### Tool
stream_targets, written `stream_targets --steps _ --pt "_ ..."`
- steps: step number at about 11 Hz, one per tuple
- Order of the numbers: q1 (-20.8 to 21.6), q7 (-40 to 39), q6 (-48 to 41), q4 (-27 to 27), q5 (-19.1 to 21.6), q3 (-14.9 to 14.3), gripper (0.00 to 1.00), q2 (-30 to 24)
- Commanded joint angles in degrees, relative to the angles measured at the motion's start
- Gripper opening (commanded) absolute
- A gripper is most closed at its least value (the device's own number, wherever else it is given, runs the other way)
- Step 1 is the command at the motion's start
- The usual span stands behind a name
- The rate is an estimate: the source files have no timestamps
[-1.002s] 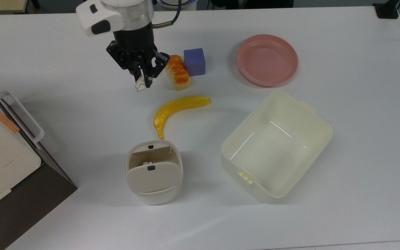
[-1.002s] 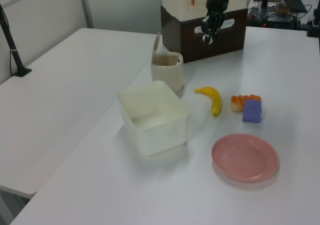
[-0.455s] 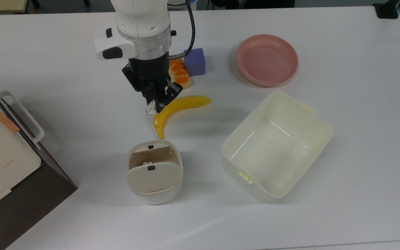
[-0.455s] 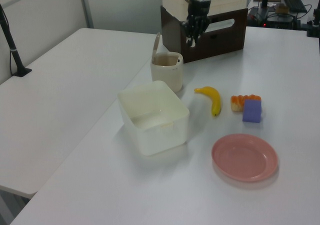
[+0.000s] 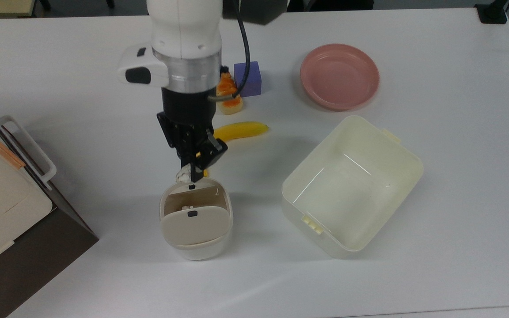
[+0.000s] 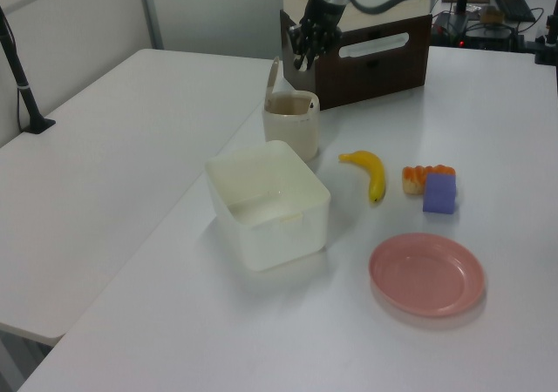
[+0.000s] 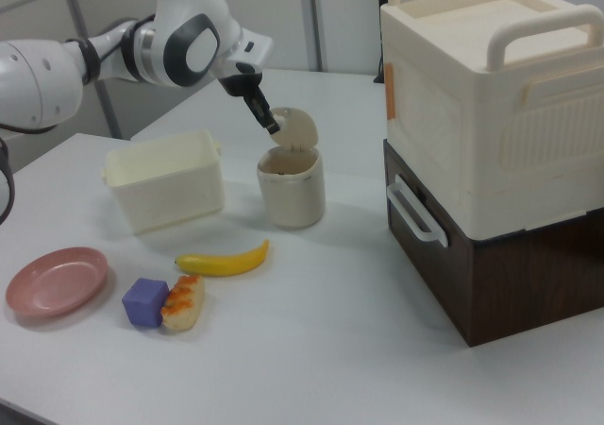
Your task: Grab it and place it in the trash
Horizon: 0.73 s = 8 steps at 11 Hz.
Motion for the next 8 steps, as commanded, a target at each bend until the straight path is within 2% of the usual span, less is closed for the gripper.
stream_targets --steps 1,2,3,4,5,6,8 --pt "1.66 4.99 2.73 1.18 -3.77 -0.52 0.00 2.90" --pt "2.01 4.99 2.82 1.00 -4.48 -0.52 0.00 2.90" --pt "2.10 4.90 2.82 0.65 -4.83 -0.52 0.15 2.90" --pt "2.28 4.81 2.73 0.56 -4.84 -0.52 0.44 2.82" --pt "2.28 4.90 2.56 0.48 -4.66 -0.52 0.80 2.64" --pt "2.28 4.90 2.38 0.13 -4.83 -0.43 1.00 2.21" --pt "2.19 4.81 2.21 -0.14 -4.66 -0.43 1.00 1.24"
